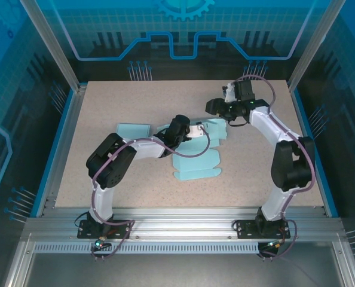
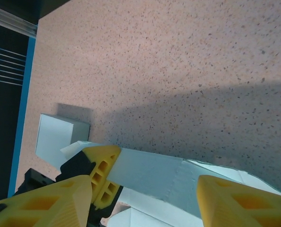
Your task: Fold the paper box
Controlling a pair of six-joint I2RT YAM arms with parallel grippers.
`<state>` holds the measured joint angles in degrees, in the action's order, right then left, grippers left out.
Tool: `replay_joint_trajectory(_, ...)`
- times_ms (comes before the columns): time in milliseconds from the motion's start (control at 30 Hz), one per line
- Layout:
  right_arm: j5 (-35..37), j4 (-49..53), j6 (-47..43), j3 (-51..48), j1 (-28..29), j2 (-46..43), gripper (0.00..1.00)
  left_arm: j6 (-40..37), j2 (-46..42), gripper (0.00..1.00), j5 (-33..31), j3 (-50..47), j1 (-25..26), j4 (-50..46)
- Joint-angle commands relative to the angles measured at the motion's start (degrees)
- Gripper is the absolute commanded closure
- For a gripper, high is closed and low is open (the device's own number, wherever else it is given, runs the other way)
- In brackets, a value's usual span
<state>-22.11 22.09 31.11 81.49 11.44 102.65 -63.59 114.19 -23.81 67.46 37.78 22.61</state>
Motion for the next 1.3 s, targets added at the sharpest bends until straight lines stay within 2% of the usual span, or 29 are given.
replay_joint_trajectory(0,-2.4,2.7,1.4,1.1,1.3,3.1,0.39,-0.4,1.2,1.0,-1.3,0.9,0.3,1.7)
replay_joint_trajectory(200,-2.4,2.0,2.3,0.4,3.2,5.0,0.38,-1.4,2.2,1.0,-3.2,0.5,0.4,5.2)
replay_joint_trajectory(400,-5.6,-1.6,4.7,-0.3,3.2,6.9,0.44,-3.8,2.6,1.0,-4.7,-0.9,0.7,12.4)
replay_joint_trajectory(433,-6.0,-2.2,5.0,-0.4,3.2,7.0,0.46,-4.0,2.6,1.0,-4.6,-0.9,0.8,12.6)
replay_joint_trajectory(500,-6.4,-3.4,5.1,-0.7,3.2,6.8,0.56,-4.3,2.7,1.0,-4.7,-0.9,0.8,12.7)
replay_joint_trajectory(600,-6.5,-4.1,4.8,-1.5,3.0,5.8,0.64,-4.6,2.7,1.0,-4.9,-1.4,0.8,14.0)
replay_joint_trajectory(667,-5.6,-3.6,4.0,-2.2,2.7,4.3,0.63,-5.0,2.9,1.0,-5.6,-1.5,0.8,14.9)
replay_joint_trajectory(800,0.4,-1.0,2.1,-5.4,1.6,-1.3,0.53,-7.6,3.7,1.0,-6.3,-2.3,0.8,18.9)
replay_joint_trajectory(1000,4.9,-1.0,0.9,-16.2,-0.3,-12.2,0.47,-8.7,3.7,1.0,-6.0,-3.0,0.7,21.2)
replay_joint_trajectory(1133,6.4,-1.1,0.8,-22.2,-1.2,-15.8,0.41,-8.5,3.6,1.0,-5.6,-3.3,0.8,20.9)
replay_joint_trajectory(1233,7.8,-1.5,0.2,-24.8,-1.5,-15.6,0.41,-8.3,3.3,1.0,-5.4,-4.0,0.8,21.0)
replay_joint_trajectory(1267,7.9,-1.9,0.0,-25.3,-1.7,-15.1,0.44,-8.3,3.2,1.0,-5.2,-4.2,0.8,21.1)
